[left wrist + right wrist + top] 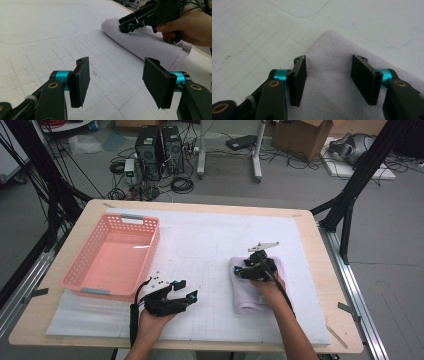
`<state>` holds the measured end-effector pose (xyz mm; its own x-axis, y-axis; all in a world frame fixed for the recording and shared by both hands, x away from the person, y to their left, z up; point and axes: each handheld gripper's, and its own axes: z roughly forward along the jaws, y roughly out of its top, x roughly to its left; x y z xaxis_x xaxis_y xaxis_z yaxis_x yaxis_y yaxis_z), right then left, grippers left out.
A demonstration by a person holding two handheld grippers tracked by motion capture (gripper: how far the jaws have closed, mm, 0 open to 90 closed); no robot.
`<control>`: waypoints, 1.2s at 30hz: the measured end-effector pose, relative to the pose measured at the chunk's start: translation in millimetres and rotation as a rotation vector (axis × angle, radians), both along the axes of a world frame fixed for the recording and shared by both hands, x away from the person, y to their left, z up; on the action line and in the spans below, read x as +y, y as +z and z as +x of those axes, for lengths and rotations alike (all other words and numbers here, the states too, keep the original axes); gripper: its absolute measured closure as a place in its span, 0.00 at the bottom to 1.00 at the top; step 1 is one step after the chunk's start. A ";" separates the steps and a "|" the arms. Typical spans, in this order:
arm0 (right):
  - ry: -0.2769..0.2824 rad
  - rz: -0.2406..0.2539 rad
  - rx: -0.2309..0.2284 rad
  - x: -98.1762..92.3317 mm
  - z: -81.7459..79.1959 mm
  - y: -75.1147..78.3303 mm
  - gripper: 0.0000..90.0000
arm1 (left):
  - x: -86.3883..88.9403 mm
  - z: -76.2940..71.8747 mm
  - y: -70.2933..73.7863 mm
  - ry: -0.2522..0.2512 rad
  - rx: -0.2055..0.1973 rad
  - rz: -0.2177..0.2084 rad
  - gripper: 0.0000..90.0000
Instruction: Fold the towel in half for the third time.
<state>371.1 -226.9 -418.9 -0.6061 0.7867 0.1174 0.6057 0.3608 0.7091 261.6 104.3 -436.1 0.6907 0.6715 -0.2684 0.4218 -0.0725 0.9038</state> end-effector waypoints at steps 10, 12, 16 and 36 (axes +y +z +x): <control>-0.290 -0.128 -0.093 -75.2 -6.2 -6.3 0.76 | -0.4 -1.1 0.6 -0.006 -0.007 -0.013 0.43; -0.308 -0.085 -0.099 -81.9 -12.4 -3.0 0.69 | -0.5 -1.0 0.4 -0.005 -0.008 -0.011 0.43; -0.203 0.024 -0.131 -73.6 -36.8 7.6 0.60 | 0.8 -1.6 1.1 0.004 -0.022 -0.024 0.43; 0.005 0.075 -0.152 -46.9 -120.6 -3.3 0.52 | 5.4 -1.3 2.9 -0.018 -0.054 -0.075 0.35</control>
<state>250.5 -273.8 -422.2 -0.6249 0.7764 0.0820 0.4878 0.3063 0.8175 260.3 109.7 -433.3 0.7171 0.6385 -0.2794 0.3711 -0.0105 0.9285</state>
